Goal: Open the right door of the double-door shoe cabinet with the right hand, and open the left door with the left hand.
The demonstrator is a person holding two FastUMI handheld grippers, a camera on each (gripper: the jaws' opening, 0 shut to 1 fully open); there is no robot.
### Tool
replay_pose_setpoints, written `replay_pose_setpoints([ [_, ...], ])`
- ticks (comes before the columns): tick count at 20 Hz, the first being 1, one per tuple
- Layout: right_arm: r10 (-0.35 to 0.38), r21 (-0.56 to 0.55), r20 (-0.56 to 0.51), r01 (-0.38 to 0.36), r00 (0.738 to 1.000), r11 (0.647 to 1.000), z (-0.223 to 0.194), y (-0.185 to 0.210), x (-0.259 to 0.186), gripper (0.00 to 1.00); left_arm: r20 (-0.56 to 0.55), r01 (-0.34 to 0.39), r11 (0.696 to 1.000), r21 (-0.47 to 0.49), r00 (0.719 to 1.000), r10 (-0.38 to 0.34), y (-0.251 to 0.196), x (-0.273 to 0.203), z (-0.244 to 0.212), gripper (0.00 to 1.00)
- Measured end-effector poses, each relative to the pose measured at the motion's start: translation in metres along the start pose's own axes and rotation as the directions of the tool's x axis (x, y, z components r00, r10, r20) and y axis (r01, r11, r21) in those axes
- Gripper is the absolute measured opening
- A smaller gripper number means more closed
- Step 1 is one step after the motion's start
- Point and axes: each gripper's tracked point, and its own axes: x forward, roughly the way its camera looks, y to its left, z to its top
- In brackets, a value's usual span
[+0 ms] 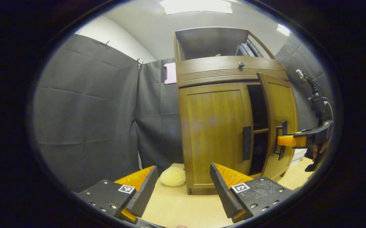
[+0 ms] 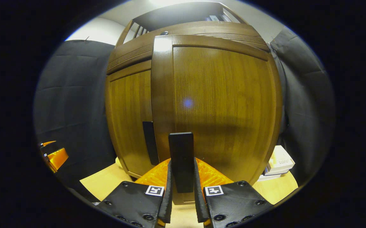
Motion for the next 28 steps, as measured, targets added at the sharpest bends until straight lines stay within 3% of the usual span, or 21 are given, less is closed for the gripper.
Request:
replay_pose_setpoints([
  [1, 0.004, 0.001, 0.0, -0.004, 1.0, 1.0, -0.003, -0.001, -0.008, 0.29, 0.003, 0.008, 1.0, 0.002, 1.0, -0.008, -0.005, -0.002, 0.002, 0.95],
  [4, 0.012, 0.01, 0.001, -0.012, 1.0, 1.0, -0.005, -0.009, -0.03, 0.33, 0.01, 0.037, 0.999, 0.019, 0.999, -0.037, -0.021, -0.01, 0.012, 0.95],
  [8, 0.007, 0.027, -0.003, -0.007, 1.0, 1.0, -0.009, -0.021, -0.057, 0.29, 0.008, 0.082, 0.996, 0.019, 0.997, -0.082, -0.049, -0.02, 0.012, 0.95],
  [12, -0.015, 0.035, -0.009, 0.016, 1.0, 0.999, -0.012, -0.036, -0.081, 0.33, 0.006, 0.129, 0.992, 0.018, 0.992, -0.129, -0.076, -0.026, 0.013, 0.95],
  [13, -0.021, 0.035, -0.01, 0.021, 1.0, 0.999, -0.013, -0.039, -0.086, 0.29, 0.008, 0.139, 0.99, 0.017, 0.99, -0.139, -0.082, -0.027, 0.016, 0.95],
  [17, -0.043, 0.048, -0.019, 0.044, 0.999, 0.998, -0.017, -0.056, -0.109, 0.33, 0.018, 0.178, 0.984, 0.015, 0.984, -0.178, -0.103, -0.03, 0.019, 0.95],
  [20, -0.067, 0.058, -0.024, 0.068, 0.997, 0.996, -0.019, -0.071, -0.122, 0.29, 0.028, 0.204, 0.979, 0.012, 0.979, -0.204, -0.118, -0.031, 0.025, 0.95],
  [23, -0.12, 0.052, -0.033, 0.121, 0.992, 0.991, -0.024, -0.091, -0.134, 0.32, 0.037, 0.227, 0.974, 0.016, 0.973, -0.228, -0.13, -0.03, 0.027, 0.95],
  [27, -0.203, 0.074, -0.034, 0.206, 0.978, 0.976, -0.023, -0.134, -0.15, 0.28, 0.044, 0.253, 0.967, 0.018, 0.966, -0.253, -0.135, -0.026, 0.022, 0.94],
  [28, -0.23, 0.072, -0.033, 0.232, 0.973, 0.97, -0.022, -0.147, -0.155, 0.19, 0.046, 0.257, 0.966, 0.021, 0.965, -0.258, -0.139, -0.023, 0.021, 0.95],
])
